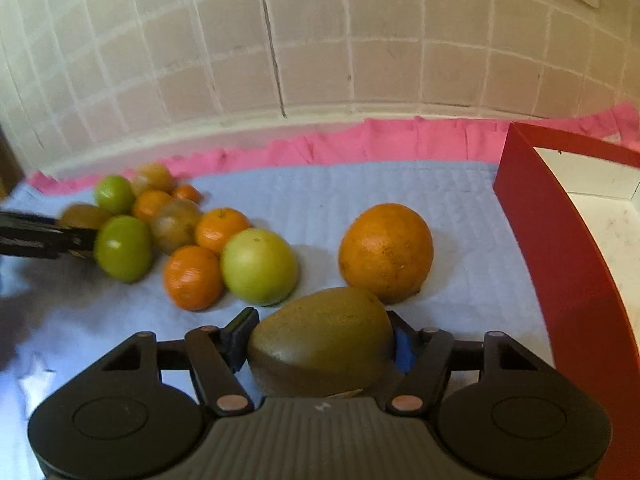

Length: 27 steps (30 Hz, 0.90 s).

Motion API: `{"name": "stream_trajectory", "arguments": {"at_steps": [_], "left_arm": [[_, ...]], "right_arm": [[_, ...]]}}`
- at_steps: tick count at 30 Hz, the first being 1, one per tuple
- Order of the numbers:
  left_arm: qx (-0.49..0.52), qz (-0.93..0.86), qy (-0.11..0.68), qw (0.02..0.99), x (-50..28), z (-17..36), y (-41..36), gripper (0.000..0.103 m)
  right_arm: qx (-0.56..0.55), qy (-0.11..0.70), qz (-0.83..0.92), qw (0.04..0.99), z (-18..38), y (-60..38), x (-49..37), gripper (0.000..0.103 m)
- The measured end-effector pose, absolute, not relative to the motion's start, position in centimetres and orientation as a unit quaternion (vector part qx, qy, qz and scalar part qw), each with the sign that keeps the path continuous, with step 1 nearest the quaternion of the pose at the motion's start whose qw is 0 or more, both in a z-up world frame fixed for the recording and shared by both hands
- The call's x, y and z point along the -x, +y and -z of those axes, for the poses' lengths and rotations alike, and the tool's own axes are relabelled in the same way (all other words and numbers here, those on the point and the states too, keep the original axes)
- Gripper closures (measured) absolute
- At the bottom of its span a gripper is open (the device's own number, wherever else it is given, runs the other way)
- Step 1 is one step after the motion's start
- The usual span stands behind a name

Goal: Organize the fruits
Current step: 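Grasp a brown kiwi with the left tool while the right tool grasps another kiwi, then carry the kiwis into the red-rimmed white box and open both tools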

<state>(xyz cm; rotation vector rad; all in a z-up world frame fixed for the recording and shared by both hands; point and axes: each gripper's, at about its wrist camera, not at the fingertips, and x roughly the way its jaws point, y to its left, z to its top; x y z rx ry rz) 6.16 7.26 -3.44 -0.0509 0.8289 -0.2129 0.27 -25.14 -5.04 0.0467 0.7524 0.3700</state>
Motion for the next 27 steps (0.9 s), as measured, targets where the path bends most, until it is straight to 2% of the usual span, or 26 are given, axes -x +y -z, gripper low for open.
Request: {"name": "stream_trajectory", "arguments": {"at_steps": [5, 13, 16, 21, 27], "left_arm": [[0.041, 0.094, 0.369, 0.924, -4.6, 0.3, 7.7, 0.024], [0.041, 0.134, 0.307, 0.942, -5.5, -9.1, 3.0, 0.024], [0.050, 0.159, 0.296, 0.941, -6.4, -11.8, -0.7, 0.024], [0.047, 0.207, 0.304, 0.929, -7.6, -12.8, -9.1, 0.024], [0.041, 0.277, 0.352, 0.893, -8.7, -10.5, -19.9, 0.024]], "right_arm": [[-0.037, 0.354, -0.191, 0.915, 3.6, -25.7, 1.1, 0.035], [-0.069, 0.282, -0.178, 0.940, -6.2, -31.5, 1.4, 0.035], [-0.070, 0.271, -0.149, 0.948, -7.8, -35.3, 1.7, 0.035], [-0.075, 0.287, -0.110, 0.949, -6.9, -40.1, 2.2, 0.035], [-0.066, 0.328, -0.062, 0.940, -2.4, -44.7, 3.0, 0.034]]}}
